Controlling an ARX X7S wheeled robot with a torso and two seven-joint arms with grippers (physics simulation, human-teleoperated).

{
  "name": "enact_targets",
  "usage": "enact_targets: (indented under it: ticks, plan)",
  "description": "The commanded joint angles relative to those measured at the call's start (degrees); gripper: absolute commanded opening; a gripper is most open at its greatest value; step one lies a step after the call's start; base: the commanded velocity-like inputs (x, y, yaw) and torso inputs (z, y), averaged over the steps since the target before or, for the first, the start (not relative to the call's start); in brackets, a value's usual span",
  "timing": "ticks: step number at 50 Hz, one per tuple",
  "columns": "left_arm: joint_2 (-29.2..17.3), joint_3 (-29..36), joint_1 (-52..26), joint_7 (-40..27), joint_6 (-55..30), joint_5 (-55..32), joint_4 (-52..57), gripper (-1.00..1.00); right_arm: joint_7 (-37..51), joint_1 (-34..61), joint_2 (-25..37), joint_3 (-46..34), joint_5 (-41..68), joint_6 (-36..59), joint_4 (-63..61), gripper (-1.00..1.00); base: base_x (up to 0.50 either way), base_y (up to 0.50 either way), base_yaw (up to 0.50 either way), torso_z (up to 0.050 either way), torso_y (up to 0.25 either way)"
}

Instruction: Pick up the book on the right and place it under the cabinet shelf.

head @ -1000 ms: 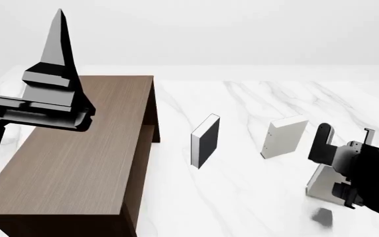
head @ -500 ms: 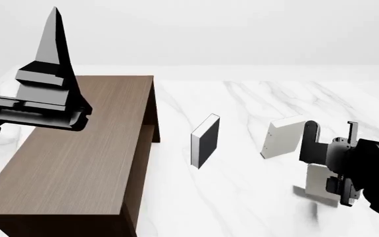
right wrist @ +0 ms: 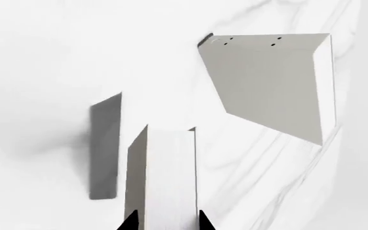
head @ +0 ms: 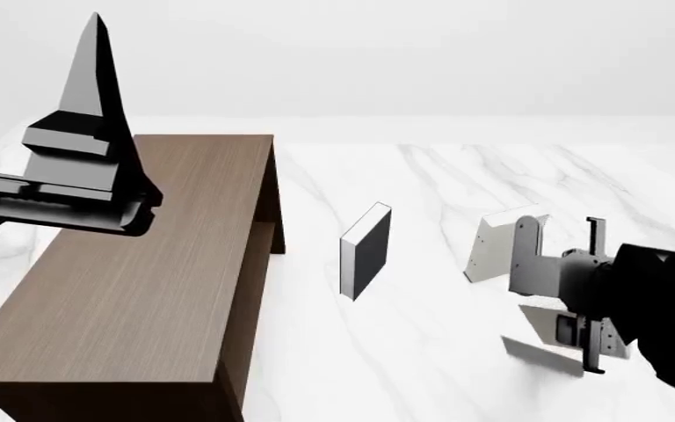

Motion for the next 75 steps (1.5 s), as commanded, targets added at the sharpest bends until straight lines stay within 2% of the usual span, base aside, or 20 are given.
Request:
enact_targets:
  ticks: [1, 37, 75]
  plan:
    - [0.89, -0.79, -0.24, -0.14, -1.03, -0.65, -0.01, 1.00, -2.97, -2.00, 1.78, -1.08, 4.14, 2.78, -5.47, -1.00, 0.00, 0.00, 0.00, -0.010, 0.000]
    - [3.61, -3.41, -0.59, -0.42, -4.33, -2.24, -0.09, 1.00, -1.61, -1.31, 6.07, 0.06, 5.25, 7.22, -15.95, -1.00, 0.00, 0.00, 0.00, 0.000, 0.000]
    - [3.83, -3.78, -2.84, -2.89, -5.03, -5.88, -0.77, 1.00, -4.21, 6.45, 12.22, 2.32, 4.00, 13.19, -26.70, -1.00, 0.00, 0.00, 0.00, 0.000, 0.000]
